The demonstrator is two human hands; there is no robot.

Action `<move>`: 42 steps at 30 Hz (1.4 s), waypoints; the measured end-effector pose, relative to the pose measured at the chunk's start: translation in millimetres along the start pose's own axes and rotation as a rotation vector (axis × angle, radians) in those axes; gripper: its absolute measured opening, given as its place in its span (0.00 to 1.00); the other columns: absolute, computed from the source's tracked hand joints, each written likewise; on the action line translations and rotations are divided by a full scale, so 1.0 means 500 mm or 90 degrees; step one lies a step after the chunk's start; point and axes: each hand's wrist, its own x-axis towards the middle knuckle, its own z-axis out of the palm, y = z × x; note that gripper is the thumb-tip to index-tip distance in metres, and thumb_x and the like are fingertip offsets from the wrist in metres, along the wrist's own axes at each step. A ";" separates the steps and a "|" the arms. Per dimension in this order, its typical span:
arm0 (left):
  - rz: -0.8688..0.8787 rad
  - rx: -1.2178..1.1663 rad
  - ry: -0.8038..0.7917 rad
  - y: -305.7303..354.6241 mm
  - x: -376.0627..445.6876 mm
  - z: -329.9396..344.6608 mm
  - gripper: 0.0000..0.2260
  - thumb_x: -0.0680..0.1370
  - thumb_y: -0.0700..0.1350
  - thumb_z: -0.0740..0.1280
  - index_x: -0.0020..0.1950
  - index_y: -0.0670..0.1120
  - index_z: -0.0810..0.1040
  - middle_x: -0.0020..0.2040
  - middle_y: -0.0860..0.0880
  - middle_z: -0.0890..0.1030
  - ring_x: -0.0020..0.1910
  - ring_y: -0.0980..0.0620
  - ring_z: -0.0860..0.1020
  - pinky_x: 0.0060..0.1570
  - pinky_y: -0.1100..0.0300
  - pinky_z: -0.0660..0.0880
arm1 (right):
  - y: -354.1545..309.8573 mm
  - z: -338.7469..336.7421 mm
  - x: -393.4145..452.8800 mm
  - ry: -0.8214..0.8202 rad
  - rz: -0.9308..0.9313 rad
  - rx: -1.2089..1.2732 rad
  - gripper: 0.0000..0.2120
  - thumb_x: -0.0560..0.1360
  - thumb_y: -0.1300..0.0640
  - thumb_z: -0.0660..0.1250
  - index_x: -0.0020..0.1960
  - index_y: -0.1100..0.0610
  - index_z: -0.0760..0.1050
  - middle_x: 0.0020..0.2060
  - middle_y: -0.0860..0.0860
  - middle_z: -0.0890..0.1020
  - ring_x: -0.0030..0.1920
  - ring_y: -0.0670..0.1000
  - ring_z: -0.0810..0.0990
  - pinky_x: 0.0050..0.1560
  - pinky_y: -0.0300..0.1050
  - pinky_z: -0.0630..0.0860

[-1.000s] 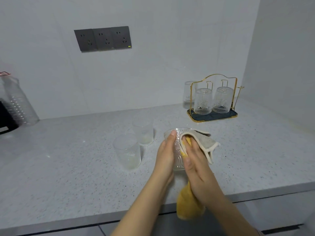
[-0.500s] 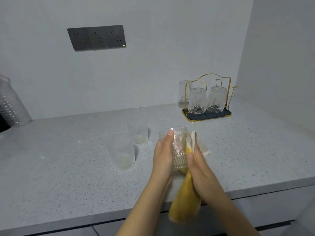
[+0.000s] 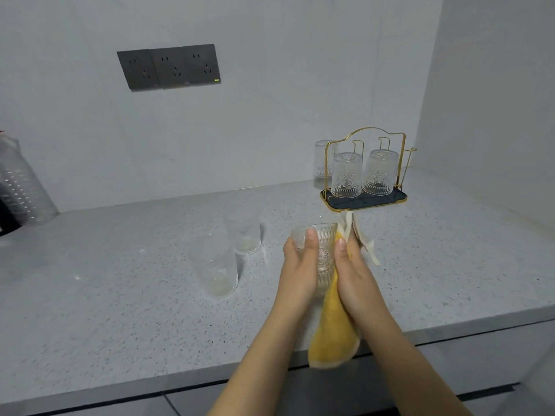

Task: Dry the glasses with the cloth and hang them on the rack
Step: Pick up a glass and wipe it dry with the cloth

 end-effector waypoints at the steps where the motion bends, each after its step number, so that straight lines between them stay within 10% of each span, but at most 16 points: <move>1: -0.006 -0.025 0.004 -0.002 -0.002 0.000 0.41 0.67 0.71 0.61 0.75 0.51 0.62 0.61 0.63 0.72 0.50 0.75 0.71 0.40 0.81 0.67 | -0.001 0.004 -0.003 -0.014 -0.010 -0.010 0.26 0.74 0.38 0.47 0.72 0.38 0.52 0.66 0.34 0.61 0.65 0.34 0.58 0.50 0.14 0.54; 6: -0.045 -0.251 0.014 -0.001 0.009 -0.017 0.24 0.69 0.60 0.73 0.57 0.45 0.82 0.55 0.42 0.84 0.53 0.45 0.83 0.54 0.51 0.80 | 0.027 0.011 -0.048 -0.063 -0.070 0.008 0.27 0.76 0.43 0.50 0.74 0.45 0.55 0.72 0.39 0.61 0.71 0.35 0.57 0.68 0.29 0.56; 10: -0.058 -0.254 -0.028 -0.012 0.001 -0.011 0.19 0.70 0.61 0.71 0.52 0.48 0.84 0.49 0.45 0.86 0.48 0.48 0.84 0.48 0.54 0.81 | 0.026 -0.015 -0.029 -0.034 0.078 0.027 0.30 0.73 0.35 0.48 0.72 0.43 0.61 0.67 0.46 0.71 0.66 0.47 0.70 0.66 0.42 0.68; 14: -0.107 -0.257 -0.064 -0.009 -0.006 0.007 0.27 0.69 0.62 0.70 0.60 0.45 0.81 0.54 0.44 0.85 0.54 0.46 0.83 0.58 0.48 0.78 | -0.001 -0.042 0.005 0.022 0.233 0.144 0.22 0.74 0.36 0.53 0.53 0.49 0.77 0.43 0.47 0.82 0.40 0.43 0.82 0.33 0.36 0.77; 18: -0.058 -0.228 0.000 0.006 0.003 -0.001 0.23 0.73 0.63 0.65 0.54 0.46 0.82 0.50 0.47 0.86 0.51 0.49 0.84 0.53 0.53 0.80 | 0.017 -0.029 -0.039 0.003 0.151 0.135 0.23 0.68 0.31 0.52 0.62 0.32 0.65 0.57 0.40 0.77 0.56 0.42 0.76 0.58 0.42 0.72; 21: -0.053 -0.118 0.017 0.008 -0.002 0.000 0.21 0.78 0.65 0.58 0.53 0.51 0.82 0.50 0.52 0.86 0.51 0.54 0.84 0.55 0.56 0.77 | 0.017 -0.016 -0.056 -0.008 0.074 0.069 0.16 0.69 0.32 0.48 0.57 0.23 0.56 0.60 0.29 0.66 0.61 0.32 0.65 0.52 0.22 0.60; 27: -0.047 -0.167 -0.146 -0.009 -0.014 -0.006 0.25 0.71 0.56 0.73 0.65 0.48 0.76 0.58 0.47 0.83 0.56 0.51 0.82 0.51 0.58 0.80 | 0.014 -0.033 -0.006 0.025 0.077 0.066 0.27 0.71 0.32 0.47 0.68 0.36 0.60 0.65 0.39 0.68 0.64 0.42 0.67 0.63 0.38 0.62; 31: -0.064 -0.235 -0.144 -0.012 -0.014 0.000 0.24 0.73 0.56 0.71 0.65 0.45 0.77 0.58 0.44 0.83 0.58 0.46 0.82 0.54 0.55 0.79 | 0.002 -0.046 0.027 0.051 0.164 0.093 0.25 0.76 0.36 0.48 0.67 0.45 0.67 0.52 0.45 0.77 0.46 0.41 0.76 0.40 0.33 0.73; 34: -0.048 -0.180 -0.018 -0.010 -0.004 -0.001 0.24 0.74 0.59 0.69 0.64 0.45 0.78 0.56 0.46 0.84 0.57 0.48 0.82 0.59 0.53 0.77 | 0.013 -0.017 -0.010 0.006 0.073 0.039 0.27 0.74 0.35 0.46 0.72 0.37 0.53 0.66 0.37 0.65 0.64 0.38 0.65 0.61 0.34 0.60; 38: -0.034 -0.134 -0.048 -0.018 -0.009 -0.007 0.26 0.70 0.60 0.72 0.64 0.51 0.74 0.54 0.54 0.84 0.53 0.58 0.83 0.49 0.63 0.79 | 0.018 0.009 -0.033 -0.001 -0.074 -0.007 0.21 0.76 0.41 0.47 0.67 0.29 0.46 0.69 0.27 0.51 0.68 0.26 0.49 0.59 0.17 0.50; 42: -0.087 -0.250 -0.148 -0.026 -0.014 -0.001 0.27 0.70 0.51 0.73 0.68 0.46 0.73 0.60 0.45 0.83 0.59 0.46 0.81 0.57 0.51 0.78 | 0.012 -0.029 0.020 0.069 0.060 0.036 0.25 0.77 0.37 0.45 0.73 0.39 0.54 0.71 0.44 0.63 0.69 0.44 0.61 0.61 0.39 0.57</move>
